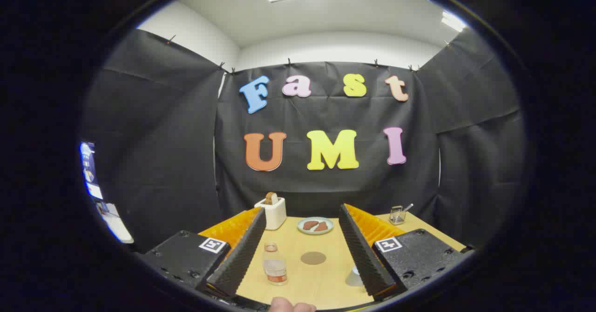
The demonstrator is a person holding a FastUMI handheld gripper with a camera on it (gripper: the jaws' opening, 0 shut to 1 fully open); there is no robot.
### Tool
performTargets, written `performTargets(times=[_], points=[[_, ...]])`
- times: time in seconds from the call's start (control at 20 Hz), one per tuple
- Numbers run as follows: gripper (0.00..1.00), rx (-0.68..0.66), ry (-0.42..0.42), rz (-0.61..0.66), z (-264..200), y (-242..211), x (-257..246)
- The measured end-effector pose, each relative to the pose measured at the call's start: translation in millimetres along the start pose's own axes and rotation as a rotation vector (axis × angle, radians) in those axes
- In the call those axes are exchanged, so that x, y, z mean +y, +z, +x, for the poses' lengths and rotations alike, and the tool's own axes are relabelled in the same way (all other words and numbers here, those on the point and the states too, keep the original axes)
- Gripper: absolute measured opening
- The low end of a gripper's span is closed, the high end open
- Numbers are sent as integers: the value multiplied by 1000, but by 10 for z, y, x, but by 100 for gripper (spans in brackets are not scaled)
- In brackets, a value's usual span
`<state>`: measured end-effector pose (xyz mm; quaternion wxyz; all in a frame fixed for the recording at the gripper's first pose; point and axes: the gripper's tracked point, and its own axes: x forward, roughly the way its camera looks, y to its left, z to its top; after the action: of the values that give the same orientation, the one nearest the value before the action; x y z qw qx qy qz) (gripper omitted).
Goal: Take the bottle from table, then pour the juice into the cup, finally place the bottle on the coaster
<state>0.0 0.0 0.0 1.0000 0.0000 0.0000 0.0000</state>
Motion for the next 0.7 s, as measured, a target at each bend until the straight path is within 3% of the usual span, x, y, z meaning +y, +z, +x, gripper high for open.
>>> performTargets(times=[0.7], points=[[100, -4, 18, -17, -135, 37, 144]])
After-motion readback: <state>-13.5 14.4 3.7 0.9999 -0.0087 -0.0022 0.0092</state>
